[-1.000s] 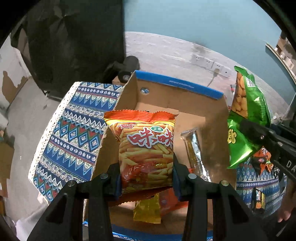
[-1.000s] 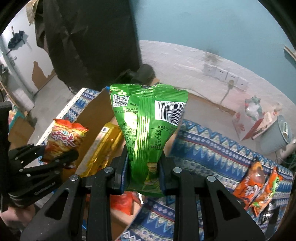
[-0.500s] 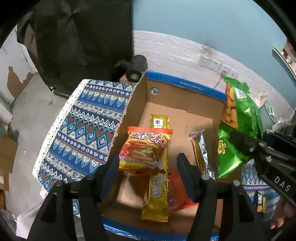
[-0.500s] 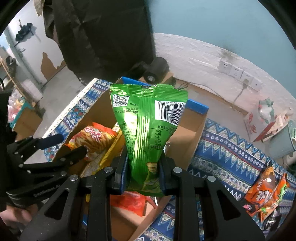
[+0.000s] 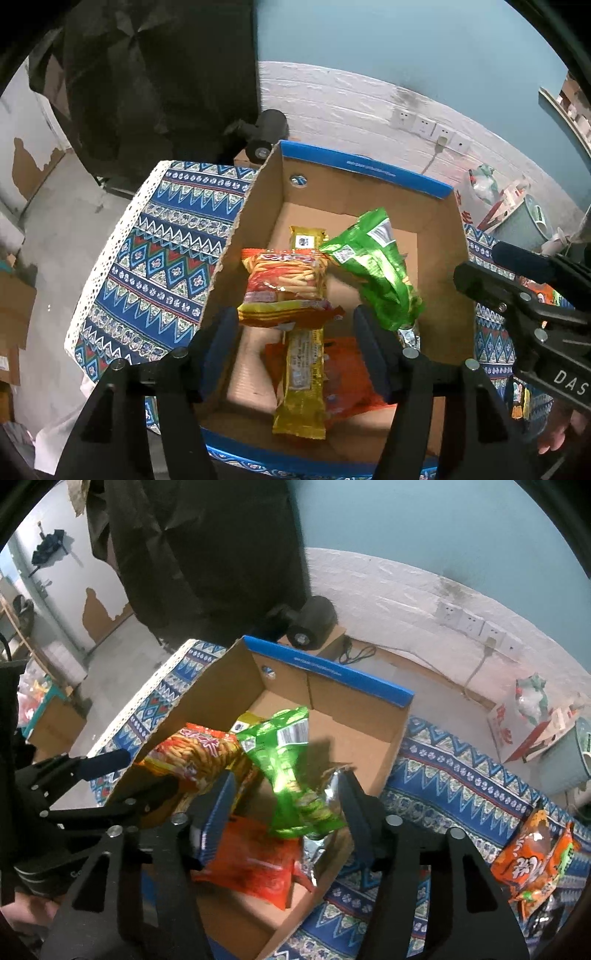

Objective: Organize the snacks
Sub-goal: 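Lower both bags into the box and open both tools, then move both tools back over the remaining snack pile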

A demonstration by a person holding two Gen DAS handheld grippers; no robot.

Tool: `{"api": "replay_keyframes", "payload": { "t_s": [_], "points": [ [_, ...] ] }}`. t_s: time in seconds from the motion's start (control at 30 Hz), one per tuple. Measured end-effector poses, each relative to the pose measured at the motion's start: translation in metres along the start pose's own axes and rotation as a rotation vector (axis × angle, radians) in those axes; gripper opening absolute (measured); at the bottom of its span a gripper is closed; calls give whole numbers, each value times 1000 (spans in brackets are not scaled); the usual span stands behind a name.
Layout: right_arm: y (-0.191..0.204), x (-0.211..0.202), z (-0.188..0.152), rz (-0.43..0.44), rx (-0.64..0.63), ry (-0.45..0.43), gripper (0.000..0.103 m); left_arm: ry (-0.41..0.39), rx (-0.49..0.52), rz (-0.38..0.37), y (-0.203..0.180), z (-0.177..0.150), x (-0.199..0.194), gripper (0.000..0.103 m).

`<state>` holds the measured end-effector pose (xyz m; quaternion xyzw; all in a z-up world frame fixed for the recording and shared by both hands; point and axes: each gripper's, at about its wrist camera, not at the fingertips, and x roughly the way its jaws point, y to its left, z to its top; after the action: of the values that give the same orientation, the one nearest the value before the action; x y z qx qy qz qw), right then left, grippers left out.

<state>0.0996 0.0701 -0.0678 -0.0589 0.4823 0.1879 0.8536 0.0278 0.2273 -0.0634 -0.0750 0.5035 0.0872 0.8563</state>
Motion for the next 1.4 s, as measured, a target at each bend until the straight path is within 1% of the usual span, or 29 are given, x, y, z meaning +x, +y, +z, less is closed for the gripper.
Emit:
{"api": "replay_keyframes", "payload": {
  "t_s": [0.2, 0.33, 0.4, 0.53, 0.63, 0.7, 0.93, 1.0, 1.07, 1.17, 1.27, 1.4],
  "points": [
    [-17, -11, -7, -37, 25, -9, 70, -1, 22, -13, -12, -1, -3, 66],
    [-30, -20, -13, -63, 41, -11, 71, 3, 45, -23, -24, -3, -5, 66],
    [-38, -25, -19, -82, 43, -11, 75, 5, 63, -33, -33, -4, -7, 66],
    [-52, -34, -31, -114, 37, -7, 76, 5, 112, -50, -54, -8, -11, 66],
    [-65, -43, -43, -134, 35, 0, 76, 24, 144, -89, -72, -13, -13, 66],
    [-74, -49, -52, -143, 38, 6, 76, 38, 166, -110, -84, -17, -13, 66],
    [-114, -70, -88, -157, 76, 34, 76, 57, 280, -134, -132, -34, -17, 66],
    [-125, -73, -100, -148, 86, 57, 76, 67, 305, -149, -145, -39, -18, 66],
    [-134, -77, -113, -162, 89, 73, 76, 69, 335, -158, -159, -46, -19, 66],
    [-144, -83, -131, -170, 91, 91, 76, 68, 376, -159, -176, -56, -21, 67],
    [-154, -87, -147, -177, 91, 114, 76, 69, 443, -148, -196, -69, -20, 67],
    [-166, -89, -172, -177, 78, 176, 77, 94, 506, -146, -213, -86, -17, 67]
  ]
}}
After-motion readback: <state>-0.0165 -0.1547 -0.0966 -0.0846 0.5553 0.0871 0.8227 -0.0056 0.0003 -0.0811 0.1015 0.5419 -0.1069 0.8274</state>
